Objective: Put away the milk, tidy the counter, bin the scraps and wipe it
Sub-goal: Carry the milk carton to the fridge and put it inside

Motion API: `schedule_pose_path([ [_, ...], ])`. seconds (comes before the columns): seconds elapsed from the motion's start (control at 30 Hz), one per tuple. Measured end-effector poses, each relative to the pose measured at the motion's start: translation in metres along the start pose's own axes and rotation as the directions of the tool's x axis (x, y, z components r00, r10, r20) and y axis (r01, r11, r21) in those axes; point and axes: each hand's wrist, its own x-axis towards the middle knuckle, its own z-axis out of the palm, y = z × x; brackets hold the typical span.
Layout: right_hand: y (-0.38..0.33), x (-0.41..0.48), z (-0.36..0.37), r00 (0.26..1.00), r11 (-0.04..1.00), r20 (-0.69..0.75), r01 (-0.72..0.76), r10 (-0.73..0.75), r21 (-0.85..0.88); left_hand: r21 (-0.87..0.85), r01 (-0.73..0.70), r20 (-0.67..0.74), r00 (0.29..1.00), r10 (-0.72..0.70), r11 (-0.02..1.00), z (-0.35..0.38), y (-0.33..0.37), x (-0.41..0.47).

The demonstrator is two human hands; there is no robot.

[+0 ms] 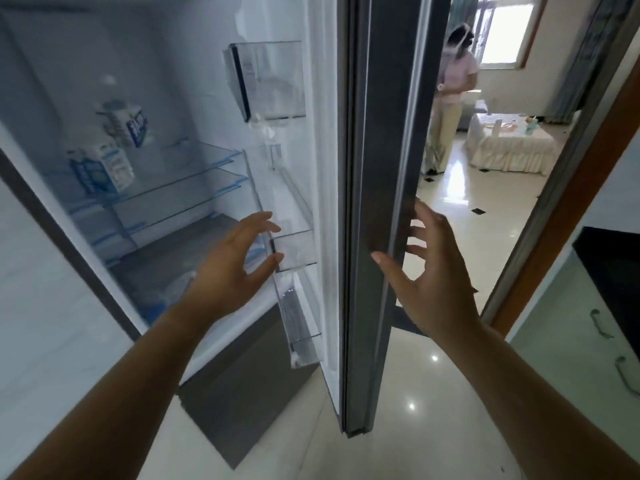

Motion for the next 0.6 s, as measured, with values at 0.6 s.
schedule_pose_path([
  [0.6, -0.095, 0.01, 0.168, 0.911, 0.866, 0.28, 0.138, -0.301, 0.481, 0.136, 0.255, -0.237, 0.947, -0.218, 0.957, -0.108, -0.08, -0.07],
])
